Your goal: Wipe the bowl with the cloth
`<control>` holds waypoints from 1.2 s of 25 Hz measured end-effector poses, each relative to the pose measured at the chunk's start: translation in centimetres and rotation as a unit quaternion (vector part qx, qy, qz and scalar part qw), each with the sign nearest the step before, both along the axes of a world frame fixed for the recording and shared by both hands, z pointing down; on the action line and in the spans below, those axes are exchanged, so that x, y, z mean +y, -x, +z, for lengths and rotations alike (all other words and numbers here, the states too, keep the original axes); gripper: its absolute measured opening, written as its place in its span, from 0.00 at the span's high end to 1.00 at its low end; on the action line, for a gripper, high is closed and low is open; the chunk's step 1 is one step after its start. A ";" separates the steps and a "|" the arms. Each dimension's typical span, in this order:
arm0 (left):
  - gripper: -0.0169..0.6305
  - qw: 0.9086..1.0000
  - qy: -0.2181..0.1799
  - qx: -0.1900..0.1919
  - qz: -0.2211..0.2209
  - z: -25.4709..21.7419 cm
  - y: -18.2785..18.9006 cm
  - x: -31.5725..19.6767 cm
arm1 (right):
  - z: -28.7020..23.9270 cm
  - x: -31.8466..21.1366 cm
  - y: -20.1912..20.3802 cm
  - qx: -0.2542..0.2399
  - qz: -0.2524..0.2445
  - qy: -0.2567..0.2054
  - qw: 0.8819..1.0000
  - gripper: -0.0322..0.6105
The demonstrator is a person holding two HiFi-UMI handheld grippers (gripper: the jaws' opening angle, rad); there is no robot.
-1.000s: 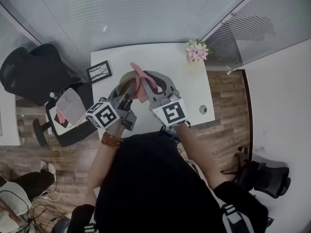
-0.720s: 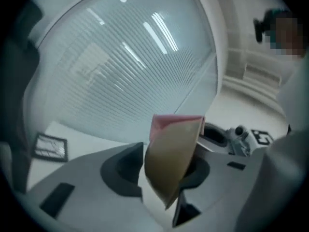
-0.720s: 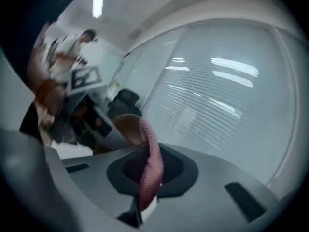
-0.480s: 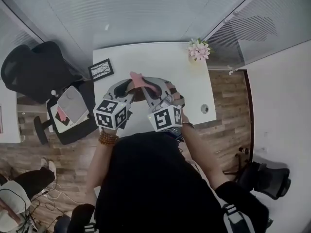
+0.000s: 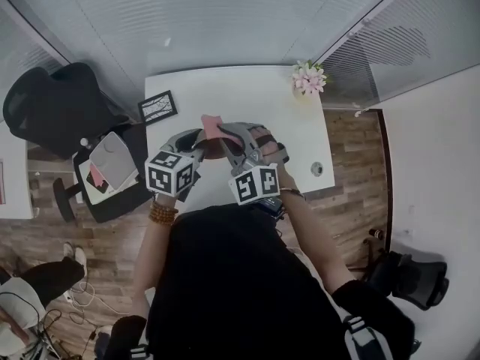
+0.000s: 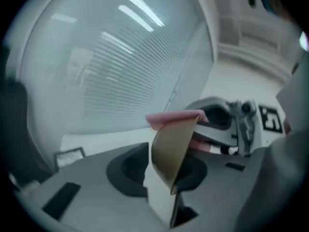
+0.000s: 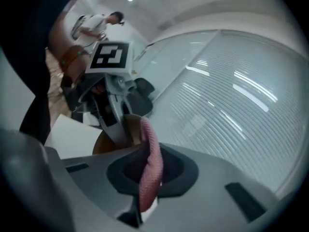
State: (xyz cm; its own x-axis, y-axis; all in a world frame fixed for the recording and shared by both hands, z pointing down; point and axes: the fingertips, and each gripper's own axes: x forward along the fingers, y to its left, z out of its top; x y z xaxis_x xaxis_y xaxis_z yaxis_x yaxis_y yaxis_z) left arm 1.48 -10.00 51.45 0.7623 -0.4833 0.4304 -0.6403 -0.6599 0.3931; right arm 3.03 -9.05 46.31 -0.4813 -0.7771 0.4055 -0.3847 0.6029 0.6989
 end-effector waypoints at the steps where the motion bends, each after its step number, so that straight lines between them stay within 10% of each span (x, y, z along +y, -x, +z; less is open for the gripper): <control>1: 0.85 0.997 -0.041 -0.069 0.014 0.3 -0.2 0.2 | 0.4 0.3 0.3 0.034 -0.017 -0.007 0.999 0.92; 3: 0.87 0.992 -0.073 -0.105 0.003 -0.3 -0.5 0.0 | 0.2 0.0 0.1 0.024 -0.010 -0.014 1.000 0.92; 6: 0.87 0.995 -0.023 0.068 -0.069 -2.9 0.3 -1.1 | -2.5 -1.2 -1.4 -0.172 0.072 0.011 0.982 0.92; 9: 0.87 0.939 0.082 0.304 -0.139 -4.5 1.3 -1.8 | -3.7 -2.2 -2.9 -0.398 0.136 0.106 0.901 0.92; 10: 0.86 0.923 0.107 0.340 -0.146 -4.2 1.2 -1.7 | -3.7 -2.4 -2.8 -0.400 0.137 0.116 0.899 0.92; 11: 0.86 0.922 0.117 0.340 -0.142 -3.8 1.0 -1.5 | -3.6 -2.4 -2.5 -0.354 0.129 0.101 0.921 0.92; 14: 0.85 0.984 0.048 0.150 -0.079 -1.7 0.3 -1.0 | -2.5 -1.3 -0.8 -0.090 0.049 -0.016 0.995 0.92; 15: 0.82 0.997 0.002 0.056 -0.055 -1.1 0.3 -1.0 | -1.9 -0.9 -0.2 -0.020 0.022 -0.046 0.999 0.92; 17: 0.85 0.994 -0.071 -0.079 -0.025 -0.6 0.4 -1.1 | -1.0 -0.4 0.5 0.025 0.005 -0.065 0.998 0.92; 19: 0.86 0.996 -0.065 -0.051 -0.042 -1.3 0.6 -1.1 | -1.5 -0.8 0.0 -0.057 0.035 -0.038 0.997 0.92; 21: 0.86 0.988 0.003 0.120 -0.092 -2.9 1.3 -1.6 | -2.8 -1.8 -1.2 -0.242 0.087 0.025 0.966 0.92; 24: 0.86 0.913 0.109 0.354 -0.170 -3.9 2.1 -2.2 | -3.3 -3.1 -2.2 -0.458 0.137 0.154 0.864 0.91; 25: 0.86 0.905 0.119 0.368 -0.179 -3.6 2.0 -2.2 | -3.4 -3.4 -2.0 -0.443 0.141 0.154 0.872 0.91; 26: 0.86 0.914 0.111 0.350 -0.171 -3.5 1.8 -2.2 | -3.4 -3.4 -1.6 -0.386 0.133 0.128 0.904 0.92; 28: 0.85 0.960 0.063 0.241 -0.128 -2.9 1.5 -2.3 | -3.2 -2.9 -0.5 -0.211 0.086 0.045 0.973 0.92; 30: 0.76 0.994 -0.015 0.079 -0.079 -2.3 1.4 -2.1 | -2.5 -1.8 0.3 -0.050 0.020 -0.026 0.998 0.91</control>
